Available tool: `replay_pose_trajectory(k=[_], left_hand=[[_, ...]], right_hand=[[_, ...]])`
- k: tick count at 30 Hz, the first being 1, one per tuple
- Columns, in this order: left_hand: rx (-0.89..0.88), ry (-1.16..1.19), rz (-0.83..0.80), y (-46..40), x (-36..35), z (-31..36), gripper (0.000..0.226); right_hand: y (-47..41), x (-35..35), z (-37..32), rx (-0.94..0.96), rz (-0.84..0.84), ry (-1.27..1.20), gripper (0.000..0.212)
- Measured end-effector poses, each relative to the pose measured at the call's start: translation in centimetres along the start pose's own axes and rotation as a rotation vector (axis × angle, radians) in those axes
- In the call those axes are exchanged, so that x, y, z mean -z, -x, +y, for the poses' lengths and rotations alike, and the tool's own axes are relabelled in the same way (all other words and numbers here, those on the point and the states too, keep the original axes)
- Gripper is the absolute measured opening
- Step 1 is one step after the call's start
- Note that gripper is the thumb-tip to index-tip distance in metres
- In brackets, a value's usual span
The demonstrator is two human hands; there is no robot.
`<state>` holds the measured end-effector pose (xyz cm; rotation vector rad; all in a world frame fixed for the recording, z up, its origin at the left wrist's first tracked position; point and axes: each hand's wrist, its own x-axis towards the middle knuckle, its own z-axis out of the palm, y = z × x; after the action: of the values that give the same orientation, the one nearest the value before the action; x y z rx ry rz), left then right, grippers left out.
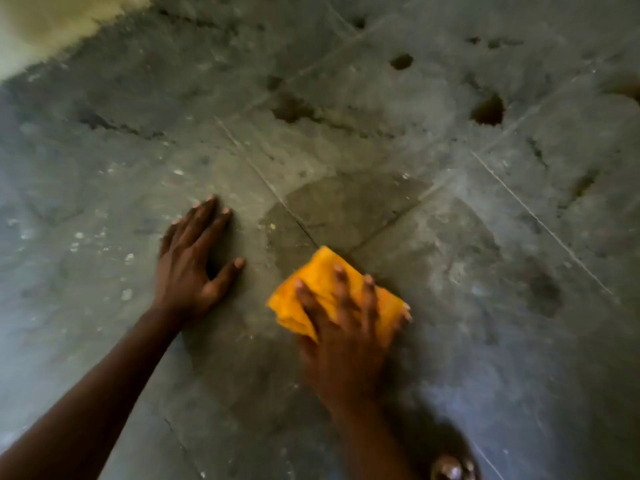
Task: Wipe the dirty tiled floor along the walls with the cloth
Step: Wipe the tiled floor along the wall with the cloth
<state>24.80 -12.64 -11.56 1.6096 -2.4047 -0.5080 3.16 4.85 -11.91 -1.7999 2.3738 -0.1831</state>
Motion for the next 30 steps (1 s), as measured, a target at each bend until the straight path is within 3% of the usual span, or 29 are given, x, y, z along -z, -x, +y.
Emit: replay_pose_trajectory(k=[2, 5, 8, 11, 13, 15, 18, 21, 25, 27, 30], left_hand=[[-0.031, -0.048, 0.018, -1.1, 0.7, -1.0, 0.076], [0.087, -0.118, 0.084, -2.7, 2.3, -4.3, 0.069], [0.214, -0.155, 0.158, -3.1, 3.0, -7.6, 0.069], [0.378, -0.122, 0.26, -3.4, 3.8, -10.0, 0.071], [0.492, -0.054, 0.294, -3.6, 4.5, -10.6, 0.078], [0.552, -0.06, 0.285, -3.6, 4.4, -10.6, 0.084], [0.554, -0.108, 0.275, -3.6, 3.8, -10.8, 0.088], [0.514, -0.118, 0.262, -3.9, 4.4, -12.5, 0.088], [0.587, -0.096, 0.309, -4.6, 5.7, -13.8, 0.089], [0.621, -0.088, 0.323, -4.7, 5.8, -13.7, 0.088], [0.613, -0.098, 0.303, -4.3, 5.5, -14.0, 0.086]], right_hand=[[-1.3, 0.1, 0.9, -0.124, 0.055, -0.034, 0.062], [-9.4, -0.4, -3.2, -0.29, 0.117, -0.165, 0.061], [-13.7, -1.0, -8.2, -0.076, 0.072, -0.13, 0.063], [-11.6, -1.4, -6.9, 0.2, 0.03, 0.001, 0.06], [-10.1, -0.8, -4.3, 0.209, -0.002, 0.046, 0.057], [-11.5, -0.4, -4.0, 0.097, 0.021, 0.024, 0.054], [-16.4, -1.6, -9.7, -0.008, 0.048, -0.033, 0.055], [-18.6, -2.6, -14.3, 0.187, 0.041, -0.026, 0.058], [-17.9, -1.7, -9.5, 0.395, 0.044, 0.093, 0.064], [-19.4, -1.4, -9.5, 0.302, 0.059, 0.086, 0.061], [-23.6, -2.4, -15.7, 0.095, 0.076, -0.037, 0.053]])
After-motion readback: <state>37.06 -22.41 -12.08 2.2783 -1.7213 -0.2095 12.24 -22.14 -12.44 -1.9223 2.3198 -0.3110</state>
